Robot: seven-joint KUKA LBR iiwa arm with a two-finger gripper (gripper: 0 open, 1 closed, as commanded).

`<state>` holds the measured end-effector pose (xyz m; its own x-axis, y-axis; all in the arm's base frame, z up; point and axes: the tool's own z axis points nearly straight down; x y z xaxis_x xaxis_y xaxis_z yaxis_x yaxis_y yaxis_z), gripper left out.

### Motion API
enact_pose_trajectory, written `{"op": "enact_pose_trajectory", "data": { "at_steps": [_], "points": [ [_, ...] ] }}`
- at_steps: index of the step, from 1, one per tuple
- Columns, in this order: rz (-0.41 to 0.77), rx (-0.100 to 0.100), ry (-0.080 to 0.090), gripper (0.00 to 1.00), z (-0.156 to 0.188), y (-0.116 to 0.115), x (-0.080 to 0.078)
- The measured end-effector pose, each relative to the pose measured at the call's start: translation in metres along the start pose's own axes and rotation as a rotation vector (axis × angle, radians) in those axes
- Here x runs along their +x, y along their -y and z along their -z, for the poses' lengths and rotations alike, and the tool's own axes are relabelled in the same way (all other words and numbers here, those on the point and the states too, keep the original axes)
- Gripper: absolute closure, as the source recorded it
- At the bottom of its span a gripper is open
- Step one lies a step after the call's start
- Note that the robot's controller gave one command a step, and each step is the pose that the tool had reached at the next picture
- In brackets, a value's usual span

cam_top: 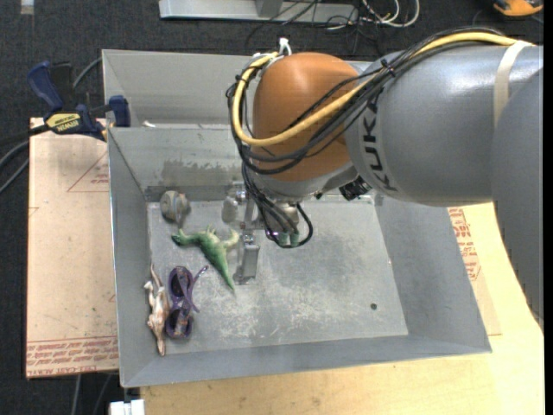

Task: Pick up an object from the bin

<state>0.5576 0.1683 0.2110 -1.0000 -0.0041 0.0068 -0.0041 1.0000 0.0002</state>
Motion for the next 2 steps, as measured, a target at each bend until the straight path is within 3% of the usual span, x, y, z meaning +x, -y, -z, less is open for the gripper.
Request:
{"op": "enact_pose_trajectory", "data": {
  "at_steps": [1,2],
  "points": [
    [-0.004,-0.001,0.008,0.0,0.005,0.001,-0.002],
    [0.009,-0.003,0.006,0.0,-0.083,-0.034,0.012]
  ]
}}
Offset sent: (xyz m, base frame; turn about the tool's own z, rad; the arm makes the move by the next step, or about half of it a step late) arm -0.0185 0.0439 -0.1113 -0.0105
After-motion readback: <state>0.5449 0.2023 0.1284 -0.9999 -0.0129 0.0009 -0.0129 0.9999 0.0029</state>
